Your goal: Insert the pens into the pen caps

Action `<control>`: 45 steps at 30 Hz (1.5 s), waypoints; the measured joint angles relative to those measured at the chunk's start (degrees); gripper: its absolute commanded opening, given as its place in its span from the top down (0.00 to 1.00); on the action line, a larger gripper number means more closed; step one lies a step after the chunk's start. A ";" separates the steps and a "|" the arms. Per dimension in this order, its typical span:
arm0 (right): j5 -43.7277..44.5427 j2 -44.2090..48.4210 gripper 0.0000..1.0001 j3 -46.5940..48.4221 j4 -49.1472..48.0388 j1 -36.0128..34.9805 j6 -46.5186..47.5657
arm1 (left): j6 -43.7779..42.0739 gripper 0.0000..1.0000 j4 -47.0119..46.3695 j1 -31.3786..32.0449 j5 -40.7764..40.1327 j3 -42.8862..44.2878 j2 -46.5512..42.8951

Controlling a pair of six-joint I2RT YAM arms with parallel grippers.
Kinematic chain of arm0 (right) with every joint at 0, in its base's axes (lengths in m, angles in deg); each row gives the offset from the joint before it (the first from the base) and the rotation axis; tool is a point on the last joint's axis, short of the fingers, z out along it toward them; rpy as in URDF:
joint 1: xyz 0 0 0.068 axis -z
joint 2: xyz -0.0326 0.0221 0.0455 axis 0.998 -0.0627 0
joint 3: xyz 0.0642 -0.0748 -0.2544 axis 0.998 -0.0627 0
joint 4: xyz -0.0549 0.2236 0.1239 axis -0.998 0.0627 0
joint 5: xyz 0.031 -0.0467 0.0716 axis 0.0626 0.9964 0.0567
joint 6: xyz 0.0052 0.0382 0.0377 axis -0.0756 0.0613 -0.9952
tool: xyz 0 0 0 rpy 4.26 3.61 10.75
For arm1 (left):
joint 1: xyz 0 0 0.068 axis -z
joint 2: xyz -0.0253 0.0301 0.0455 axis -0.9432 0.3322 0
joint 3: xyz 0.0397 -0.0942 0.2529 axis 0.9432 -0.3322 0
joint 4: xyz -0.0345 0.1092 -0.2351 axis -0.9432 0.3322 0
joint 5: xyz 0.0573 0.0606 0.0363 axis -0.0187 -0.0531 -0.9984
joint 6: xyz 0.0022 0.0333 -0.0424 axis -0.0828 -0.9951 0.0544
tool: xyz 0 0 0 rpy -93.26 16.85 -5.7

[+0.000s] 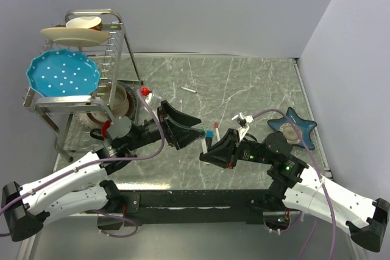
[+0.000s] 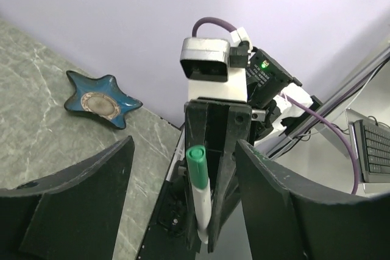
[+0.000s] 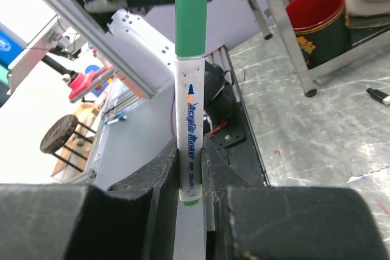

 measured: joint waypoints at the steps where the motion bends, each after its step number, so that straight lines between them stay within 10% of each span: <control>1: -0.37 0.00 1.00 0.00 0.00 0.00 0.00 | -0.37 0.33 0.31 0.00 0.17 0.61 0.28; 8: -2.08 -0.13 1.00 -0.13 -0.17 0.00 -0.46 | -1.27 0.45 1.14 0.00 2.08 1.64 1.90; 13: -2.21 0.13 1.00 -0.46 0.00 0.00 -0.87 | -0.79 0.99 0.28 0.02 4.79 1.64 3.10; 45: -10.78 -1.05 1.00 1.73 -3.78 -1.09 -2.54 | 10.47 0.99 -27.85 6.08 3.61 -11.82 0.26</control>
